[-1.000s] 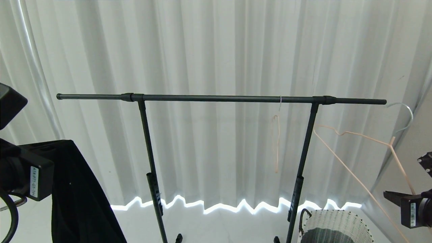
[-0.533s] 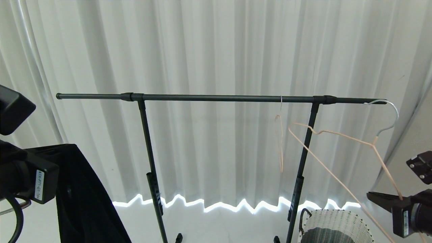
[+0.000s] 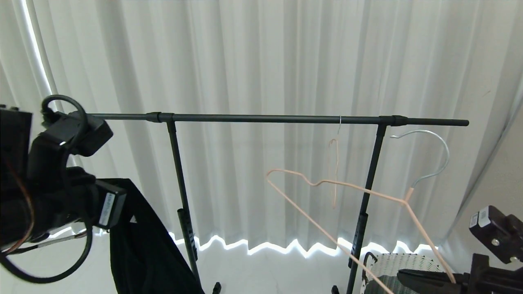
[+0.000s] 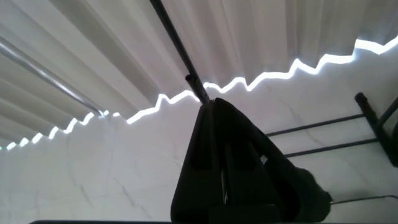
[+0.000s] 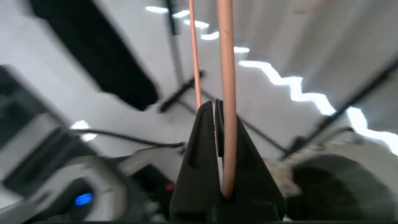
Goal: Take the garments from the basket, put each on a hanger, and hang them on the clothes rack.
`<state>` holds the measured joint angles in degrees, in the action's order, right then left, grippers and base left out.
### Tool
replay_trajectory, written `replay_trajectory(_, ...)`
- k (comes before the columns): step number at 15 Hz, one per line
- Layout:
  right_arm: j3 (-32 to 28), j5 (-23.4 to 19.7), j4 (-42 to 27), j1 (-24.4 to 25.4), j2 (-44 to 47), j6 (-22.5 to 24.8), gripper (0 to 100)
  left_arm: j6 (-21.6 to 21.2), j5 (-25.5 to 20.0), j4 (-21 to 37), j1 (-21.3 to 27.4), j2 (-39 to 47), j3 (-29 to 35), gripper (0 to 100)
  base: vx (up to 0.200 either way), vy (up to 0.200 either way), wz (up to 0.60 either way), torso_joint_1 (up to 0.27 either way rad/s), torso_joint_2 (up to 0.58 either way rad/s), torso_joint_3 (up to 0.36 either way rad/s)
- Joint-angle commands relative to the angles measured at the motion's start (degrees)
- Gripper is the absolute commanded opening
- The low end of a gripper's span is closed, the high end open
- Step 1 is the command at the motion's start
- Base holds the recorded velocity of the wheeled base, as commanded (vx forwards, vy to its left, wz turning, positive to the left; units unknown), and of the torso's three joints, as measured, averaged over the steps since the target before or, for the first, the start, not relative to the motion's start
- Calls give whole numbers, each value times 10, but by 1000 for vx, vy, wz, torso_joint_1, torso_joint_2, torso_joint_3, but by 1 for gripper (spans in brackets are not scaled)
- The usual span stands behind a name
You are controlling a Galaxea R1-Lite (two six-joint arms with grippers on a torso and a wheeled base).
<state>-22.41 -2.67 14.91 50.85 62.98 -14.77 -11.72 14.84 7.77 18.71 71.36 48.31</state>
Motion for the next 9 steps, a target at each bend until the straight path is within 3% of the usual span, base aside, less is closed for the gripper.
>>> replay_trajectory(1, -23, 0, 3, 96, 21, -63, 0, 64, 5, 2, 22, 125, 78, 0, 0, 0, 0, 0, 0, 0)
replay_trajectory(6, -35, -1, 51, 109, 79, -70, 0, 188, 5, 28, 119, 190, 155, 0, 0, 0, 0, 0, 0, 0)
replay_trajectory(9, -40, -2, 52, 109, 93, -75, 0, 202, 5, 35, 142, 189, 159, 0, 0, 0, 0, 0, 0, 0)
